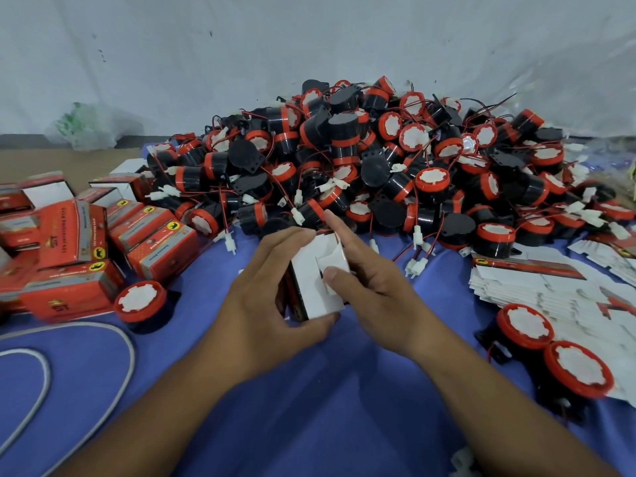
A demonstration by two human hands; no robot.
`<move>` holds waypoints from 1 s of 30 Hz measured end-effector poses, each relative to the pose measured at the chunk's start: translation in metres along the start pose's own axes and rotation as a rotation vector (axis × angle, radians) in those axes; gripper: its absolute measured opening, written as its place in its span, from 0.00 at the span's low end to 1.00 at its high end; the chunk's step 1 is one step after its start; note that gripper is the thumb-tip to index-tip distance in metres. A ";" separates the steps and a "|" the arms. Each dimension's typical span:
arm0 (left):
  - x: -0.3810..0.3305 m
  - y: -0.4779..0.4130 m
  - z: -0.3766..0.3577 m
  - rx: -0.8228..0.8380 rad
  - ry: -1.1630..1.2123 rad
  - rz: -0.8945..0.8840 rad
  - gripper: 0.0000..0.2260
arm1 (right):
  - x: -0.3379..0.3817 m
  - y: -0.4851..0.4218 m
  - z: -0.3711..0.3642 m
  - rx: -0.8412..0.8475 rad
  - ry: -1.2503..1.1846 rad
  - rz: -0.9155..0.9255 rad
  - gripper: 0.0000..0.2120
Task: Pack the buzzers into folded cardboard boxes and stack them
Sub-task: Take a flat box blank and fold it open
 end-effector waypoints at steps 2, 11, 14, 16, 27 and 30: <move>0.001 0.000 0.000 -0.001 0.007 -0.005 0.36 | 0.000 0.000 0.000 -0.010 0.020 0.011 0.29; -0.006 -0.001 0.002 -0.034 -0.027 0.000 0.36 | 0.001 0.000 -0.009 -0.028 0.033 0.039 0.29; -0.009 -0.001 0.000 -0.016 -0.050 -0.013 0.36 | 0.000 0.000 -0.012 -0.036 0.063 0.045 0.29; -0.009 -0.001 0.000 -0.012 -0.057 -0.011 0.36 | 0.001 0.001 -0.014 -0.041 0.108 0.054 0.30; -0.007 0.000 0.000 -0.020 -0.066 -0.028 0.36 | -0.004 -0.001 -0.013 0.001 0.127 0.028 0.28; -0.005 0.000 0.000 -0.041 -0.066 -0.018 0.36 | -0.003 -0.004 -0.010 0.010 -0.183 -0.029 0.24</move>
Point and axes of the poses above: each hand's wrist, its own y-axis away from the middle knuckle, its own z-axis out of the back of the hand, x = y × z, the point moved 7 cm from there along -y, towards the middle knuckle, and after that the axes turned 2 degrees about z, right-handed, at the moved point
